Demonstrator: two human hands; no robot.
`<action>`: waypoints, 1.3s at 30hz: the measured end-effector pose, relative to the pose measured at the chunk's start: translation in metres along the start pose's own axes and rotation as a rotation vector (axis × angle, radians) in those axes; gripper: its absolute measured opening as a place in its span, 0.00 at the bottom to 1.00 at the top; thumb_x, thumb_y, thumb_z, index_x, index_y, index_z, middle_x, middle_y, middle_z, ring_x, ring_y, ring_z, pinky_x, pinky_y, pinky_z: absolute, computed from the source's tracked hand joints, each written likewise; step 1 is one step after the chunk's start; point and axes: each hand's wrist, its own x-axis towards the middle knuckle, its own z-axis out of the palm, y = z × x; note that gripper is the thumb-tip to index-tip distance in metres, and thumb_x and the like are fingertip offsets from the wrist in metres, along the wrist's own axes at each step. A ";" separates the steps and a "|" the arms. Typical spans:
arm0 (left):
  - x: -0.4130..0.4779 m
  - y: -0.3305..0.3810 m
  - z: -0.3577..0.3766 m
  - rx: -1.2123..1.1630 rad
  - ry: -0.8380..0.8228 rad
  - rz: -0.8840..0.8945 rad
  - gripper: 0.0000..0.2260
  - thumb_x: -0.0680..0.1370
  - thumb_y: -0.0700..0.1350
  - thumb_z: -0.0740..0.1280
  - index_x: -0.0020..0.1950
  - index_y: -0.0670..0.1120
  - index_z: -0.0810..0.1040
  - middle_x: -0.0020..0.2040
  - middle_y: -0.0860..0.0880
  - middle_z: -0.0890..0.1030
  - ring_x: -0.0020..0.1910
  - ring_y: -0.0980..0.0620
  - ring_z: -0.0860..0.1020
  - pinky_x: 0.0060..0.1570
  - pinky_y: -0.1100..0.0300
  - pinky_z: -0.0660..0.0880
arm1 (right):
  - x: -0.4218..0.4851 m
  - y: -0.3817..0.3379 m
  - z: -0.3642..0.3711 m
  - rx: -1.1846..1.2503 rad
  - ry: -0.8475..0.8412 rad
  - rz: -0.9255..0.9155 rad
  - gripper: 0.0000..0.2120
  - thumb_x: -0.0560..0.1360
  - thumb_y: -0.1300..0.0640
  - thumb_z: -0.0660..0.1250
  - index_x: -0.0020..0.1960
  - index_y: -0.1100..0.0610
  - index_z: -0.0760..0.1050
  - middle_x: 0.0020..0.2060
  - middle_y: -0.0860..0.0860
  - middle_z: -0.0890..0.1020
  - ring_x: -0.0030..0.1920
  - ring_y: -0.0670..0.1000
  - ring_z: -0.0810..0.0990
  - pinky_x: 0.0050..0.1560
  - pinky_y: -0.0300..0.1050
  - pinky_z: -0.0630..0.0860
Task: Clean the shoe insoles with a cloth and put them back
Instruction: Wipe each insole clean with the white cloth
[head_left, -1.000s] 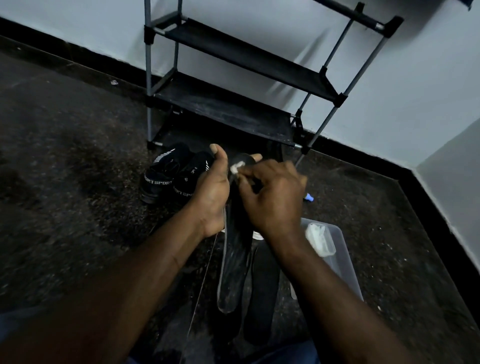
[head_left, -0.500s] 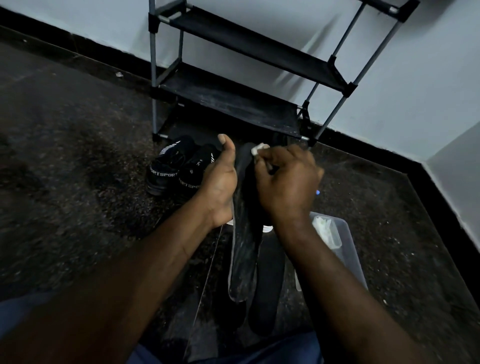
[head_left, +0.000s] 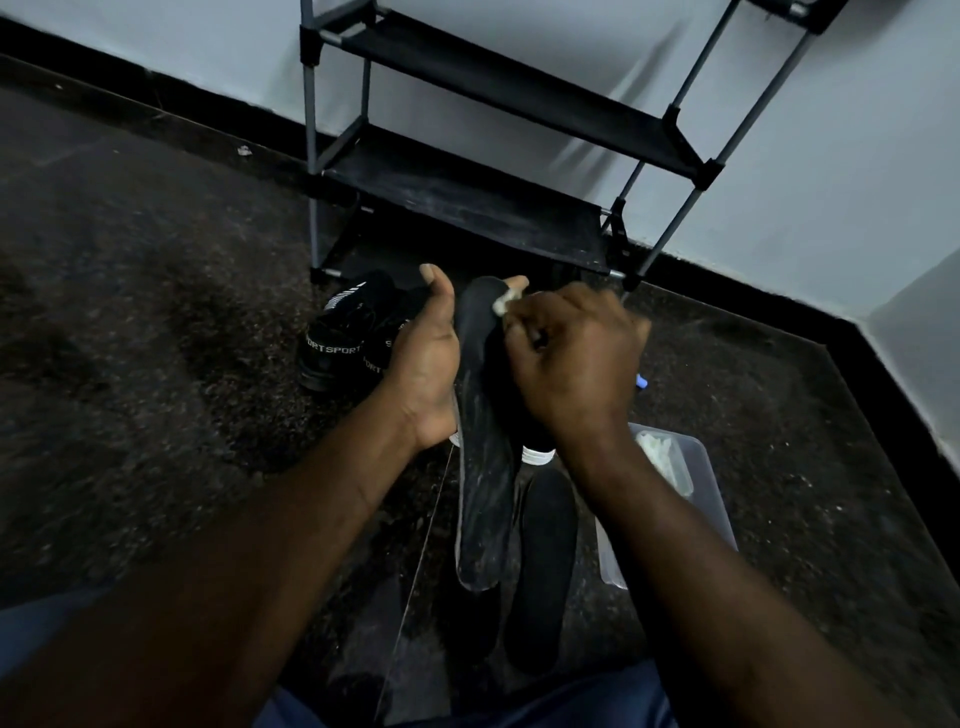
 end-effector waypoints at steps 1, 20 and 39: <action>0.000 -0.002 0.000 -0.003 0.000 -0.002 0.41 0.80 0.73 0.44 0.75 0.45 0.74 0.70 0.42 0.79 0.70 0.43 0.77 0.72 0.44 0.72 | 0.003 0.002 0.000 0.018 0.023 0.045 0.08 0.72 0.47 0.69 0.45 0.49 0.84 0.41 0.48 0.82 0.46 0.57 0.79 0.47 0.52 0.66; -0.002 -0.009 -0.012 0.047 0.019 -0.021 0.43 0.78 0.74 0.40 0.75 0.47 0.74 0.68 0.41 0.81 0.66 0.40 0.80 0.61 0.47 0.78 | -0.051 -0.021 0.016 0.286 -0.168 -0.018 0.11 0.74 0.50 0.67 0.51 0.47 0.87 0.41 0.46 0.83 0.45 0.49 0.80 0.49 0.49 0.71; -0.003 -0.011 -0.005 0.052 0.074 -0.021 0.44 0.78 0.75 0.40 0.72 0.45 0.76 0.65 0.41 0.83 0.59 0.40 0.84 0.58 0.48 0.81 | -0.049 -0.018 0.005 0.334 -0.236 0.055 0.07 0.72 0.51 0.70 0.40 0.49 0.86 0.36 0.44 0.85 0.39 0.47 0.82 0.48 0.55 0.77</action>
